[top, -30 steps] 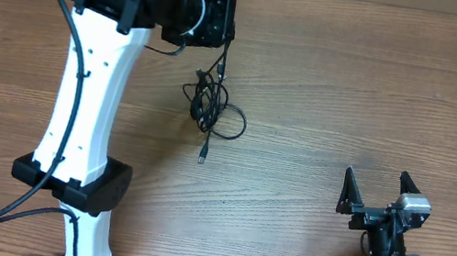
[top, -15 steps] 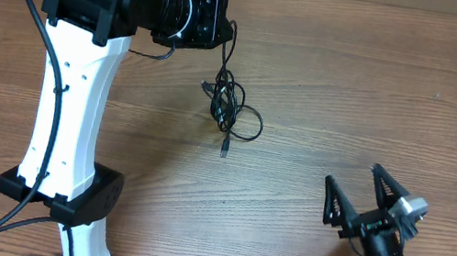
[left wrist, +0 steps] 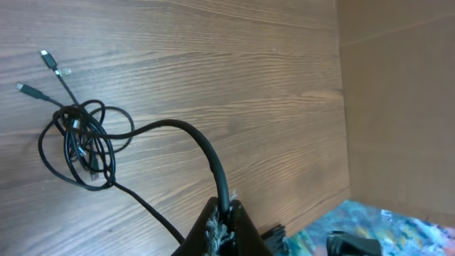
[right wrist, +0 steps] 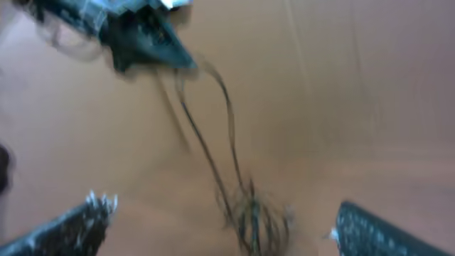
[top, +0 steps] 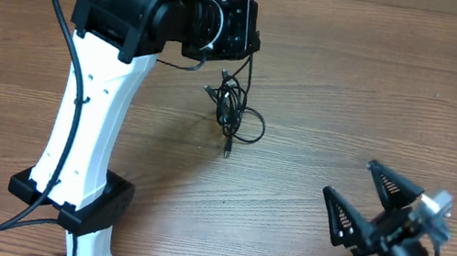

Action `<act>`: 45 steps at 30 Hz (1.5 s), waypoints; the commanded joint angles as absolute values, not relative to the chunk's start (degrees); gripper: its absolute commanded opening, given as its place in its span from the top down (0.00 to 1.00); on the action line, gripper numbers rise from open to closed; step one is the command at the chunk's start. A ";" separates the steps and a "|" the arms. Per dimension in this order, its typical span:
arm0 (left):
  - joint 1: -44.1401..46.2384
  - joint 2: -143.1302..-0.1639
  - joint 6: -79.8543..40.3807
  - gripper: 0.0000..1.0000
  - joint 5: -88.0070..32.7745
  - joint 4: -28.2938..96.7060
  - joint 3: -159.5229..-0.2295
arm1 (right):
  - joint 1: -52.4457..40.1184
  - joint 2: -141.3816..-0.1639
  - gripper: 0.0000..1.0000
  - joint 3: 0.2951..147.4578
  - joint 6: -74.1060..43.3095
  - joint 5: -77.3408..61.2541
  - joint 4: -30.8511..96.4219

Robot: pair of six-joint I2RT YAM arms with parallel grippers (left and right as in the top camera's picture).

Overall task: Untangle cables
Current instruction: 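Reach the right gripper into the hanging cables and grasp a strand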

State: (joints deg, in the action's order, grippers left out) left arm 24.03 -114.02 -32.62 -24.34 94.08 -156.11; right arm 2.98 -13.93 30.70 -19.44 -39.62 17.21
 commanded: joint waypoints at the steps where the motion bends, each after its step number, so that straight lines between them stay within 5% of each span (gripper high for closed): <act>1: 24.73 -112.60 -38.30 0.96 -23.79 93.78 -156.88 | 2.92 -25.26 0.00 43.57 -10.11 -40.66 27.94; 6: 24.80 -112.60 -41.89 0.96 -23.79 93.71 -156.88 | 1.76 -40.05 0.00 57.19 -9.13 -50.94 35.18; 10: 24.80 -112.60 -45.58 0.96 -23.83 93.86 -156.88 | 0.16 -48.66 0.00 58.57 -14.79 -67.09 23.07; 19: 24.77 -112.60 -56.31 0.96 -36.27 92.73 -156.88 | -20.60 -66.28 0.00 58.59 -13.47 -40.53 15.86; 23: 24.73 -112.60 -56.82 0.96 -36.23 92.73 -156.88 | -27.59 -72.18 0.13 58.59 -13.50 -28.51 11.22; 28: 24.67 -112.60 -56.82 0.96 -35.92 92.71 -156.88 | -29.26 -73.43 0.57 58.59 -13.78 -25.52 9.87; 34: 23.70 -112.60 -56.82 0.96 -30.04 92.71 -156.88 | -29.19 -72.97 0.96 58.59 -18.74 -25.56 9.76; 45: 21.61 -112.68 -57.01 0.96 4.25 93.84 -156.86 | -29.19 -67.83 0.96 62.50 -31.22 -26.35 9.91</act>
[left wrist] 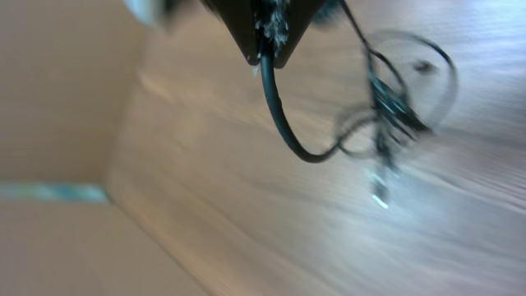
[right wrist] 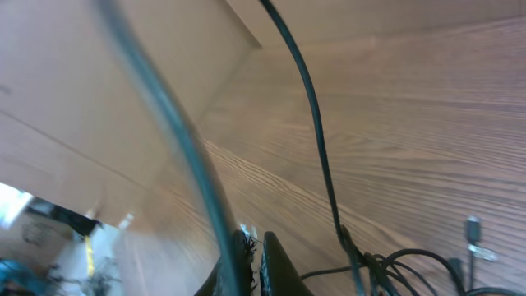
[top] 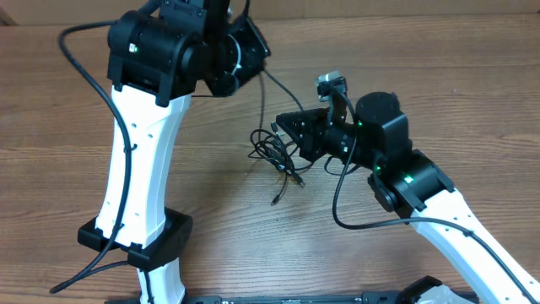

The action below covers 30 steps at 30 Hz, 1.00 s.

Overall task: Untangle cables
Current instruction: 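Reach the right gripper into the hanging cables and grasp a strand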

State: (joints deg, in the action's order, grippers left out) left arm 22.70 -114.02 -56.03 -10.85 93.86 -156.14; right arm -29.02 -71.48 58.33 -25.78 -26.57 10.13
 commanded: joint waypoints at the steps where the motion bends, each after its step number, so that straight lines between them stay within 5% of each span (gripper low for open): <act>1: 21.43 -112.71 -57.41 0.96 6.48 93.91 -156.86 | -29.17 -66.98 0.96 63.66 -31.59 -27.27 9.89; 18: 19.46 -113.14 -55.55 0.96 8.99 95.94 -156.59 | -29.19 -61.82 0.96 81.30 -29.61 -26.96 14.20; 22: 19.46 -113.10 -49.87 0.96 -5.15 91.50 -156.64 | -29.19 -65.52 0.70 81.30 -26.26 -20.27 27.73; 25: 19.46 -113.10 -49.23 0.96 -14.90 88.40 -156.64 | -29.19 -70.13 0.33 81.30 -26.26 -19.94 32.01; 30: 19.46 -112.73 -45.34 0.96 -22.98 84.23 -156.66 | -29.19 -79.15 0.28 81.30 -26.74 -19.97 35.31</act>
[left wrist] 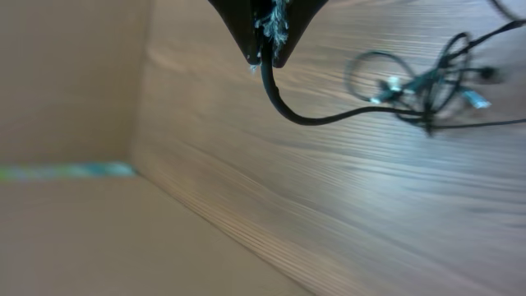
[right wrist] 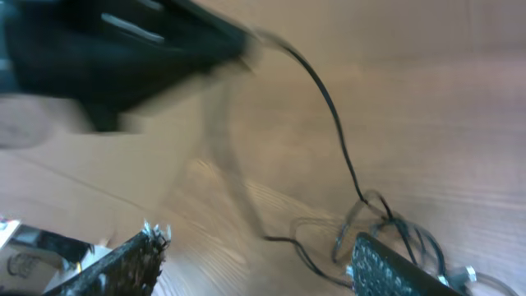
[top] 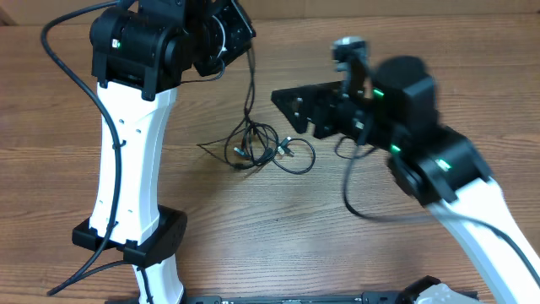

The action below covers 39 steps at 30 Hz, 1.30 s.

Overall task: Untangle cables
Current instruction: 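Reach the right gripper into the hanging cables and grasp a strand, then pull the grasped strand rightward with the right gripper, spreading the cables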

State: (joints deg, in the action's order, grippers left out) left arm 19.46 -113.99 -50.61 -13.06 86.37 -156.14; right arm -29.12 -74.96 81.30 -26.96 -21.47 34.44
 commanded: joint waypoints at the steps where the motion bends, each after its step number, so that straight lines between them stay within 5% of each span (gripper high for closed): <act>1: 19.46 -112.51 -44.42 0.96 -22.59 83.88 -156.66 | -29.19 -80.68 0.28 81.30 -27.29 -20.01 35.68; 19: 19.46 -111.20 -44.34 0.96 -18.90 81.89 -156.66 | -32.91 -101.51 0.34 81.30 -40.45 -23.44 31.57; 28: 19.46 -111.20 -44.34 0.96 -18.87 82.35 -156.66 | -33.61 -102.37 0.79 81.30 -43.46 -18.00 31.35; 36: 19.46 -111.20 -44.84 0.96 -19.11 82.48 -156.66 | -33.82 -102.48 0.80 81.03 -43.48 -16.49 31.35; 39: 19.40 -111.20 -44.82 0.96 -18.96 82.52 -156.66 | -33.80 -102.61 0.96 81.01 -43.46 -16.51 31.33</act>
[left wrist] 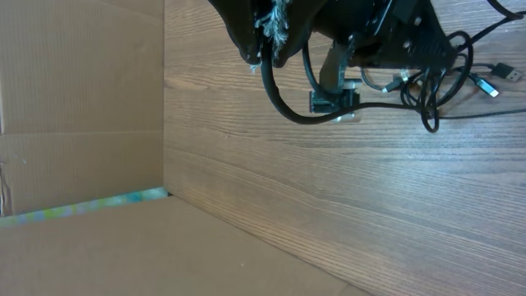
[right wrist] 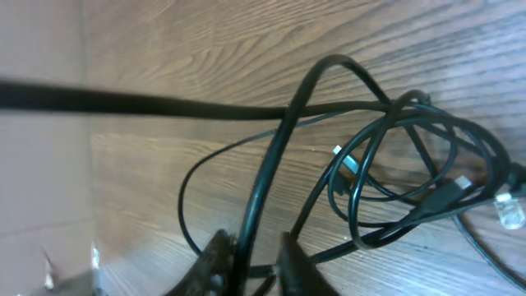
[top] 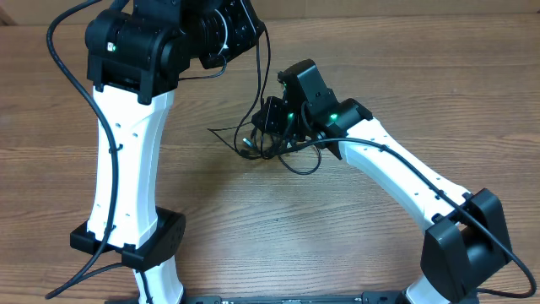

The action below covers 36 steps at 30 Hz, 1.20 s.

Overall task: Untangle cables
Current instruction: 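Pull the grasped strand rightward with the right gripper, spreading the cables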

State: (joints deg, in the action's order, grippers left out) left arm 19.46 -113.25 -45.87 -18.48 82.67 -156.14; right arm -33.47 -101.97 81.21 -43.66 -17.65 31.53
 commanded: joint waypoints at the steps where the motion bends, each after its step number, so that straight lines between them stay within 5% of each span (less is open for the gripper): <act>1: 19.40 -111.20 -44.80 0.96 -18.63 82.52 -156.66 | -33.80 -102.61 0.96 81.03 -43.44 -16.62 31.09; 10: 18.90 -111.26 -44.75 0.96 5.52 92.33 -156.42 | -30.15 -95.09 0.96 81.14 -38.41 -27.77 26.44; 17: 15.75 -111.66 -43.46 0.96 9.85 93.91 -154.28 | -23.31 -80.14 0.96 81.14 -32.71 -42.39 18.35; 29: 12.08 -113.27 -42.44 0.96 14.52 94.56 -146.17 | -17.15 -64.60 0.96 81.14 -32.75 -39.51 11.79; 36: 8.95 -113.27 -48.99 0.96 26.92 94.37 -139.48 | -15.14 -64.01 0.97 81.12 -39.77 -24.14 22.72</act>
